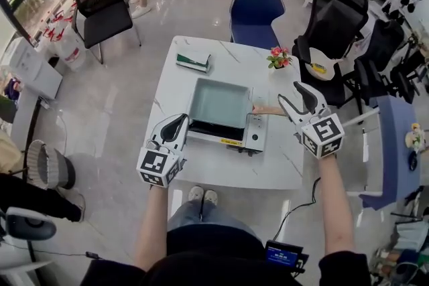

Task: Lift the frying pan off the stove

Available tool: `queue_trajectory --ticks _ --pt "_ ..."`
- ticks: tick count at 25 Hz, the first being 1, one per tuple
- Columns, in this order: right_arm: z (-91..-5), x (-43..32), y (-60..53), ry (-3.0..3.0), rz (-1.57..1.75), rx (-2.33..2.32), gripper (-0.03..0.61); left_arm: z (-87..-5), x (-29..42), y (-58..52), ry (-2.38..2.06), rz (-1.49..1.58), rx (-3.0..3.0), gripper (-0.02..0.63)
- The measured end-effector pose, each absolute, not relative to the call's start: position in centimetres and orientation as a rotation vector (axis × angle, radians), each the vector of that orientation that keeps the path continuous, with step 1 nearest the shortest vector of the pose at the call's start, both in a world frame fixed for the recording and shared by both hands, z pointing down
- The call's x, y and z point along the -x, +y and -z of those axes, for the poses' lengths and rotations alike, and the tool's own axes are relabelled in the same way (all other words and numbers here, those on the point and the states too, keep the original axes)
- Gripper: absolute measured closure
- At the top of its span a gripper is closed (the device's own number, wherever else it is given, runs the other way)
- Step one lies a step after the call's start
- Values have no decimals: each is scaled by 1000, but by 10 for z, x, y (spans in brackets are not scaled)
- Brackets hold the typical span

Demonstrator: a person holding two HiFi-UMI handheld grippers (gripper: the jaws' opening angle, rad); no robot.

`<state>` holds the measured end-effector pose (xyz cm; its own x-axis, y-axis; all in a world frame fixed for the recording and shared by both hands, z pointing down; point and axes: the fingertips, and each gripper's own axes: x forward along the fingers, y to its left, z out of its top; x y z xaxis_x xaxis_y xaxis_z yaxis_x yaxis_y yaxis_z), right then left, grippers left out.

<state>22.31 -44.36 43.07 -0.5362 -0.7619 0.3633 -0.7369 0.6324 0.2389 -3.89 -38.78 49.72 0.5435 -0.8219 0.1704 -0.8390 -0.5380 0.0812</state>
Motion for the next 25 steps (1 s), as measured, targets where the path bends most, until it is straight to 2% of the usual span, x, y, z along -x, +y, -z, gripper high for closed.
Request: queue_trajectory --ticks 6,11,17,25 --pt "-482 -205 -457 -2169 106 -661 359 -503 45 -400 -1423 -165 -2602 597" --pt "-561 -210 -450 -1946 71 -348 351 -508 45 -405 -1422 -185 -2597 597" --pt "-619 -215 -447 -1812 6 -213 342 -521 56 -405 -1446 -212 -2559 597" --pt "-654 -221 -447 -1691 -68 -147 341 -523 66 -407 -1465 -224 -2534 597"
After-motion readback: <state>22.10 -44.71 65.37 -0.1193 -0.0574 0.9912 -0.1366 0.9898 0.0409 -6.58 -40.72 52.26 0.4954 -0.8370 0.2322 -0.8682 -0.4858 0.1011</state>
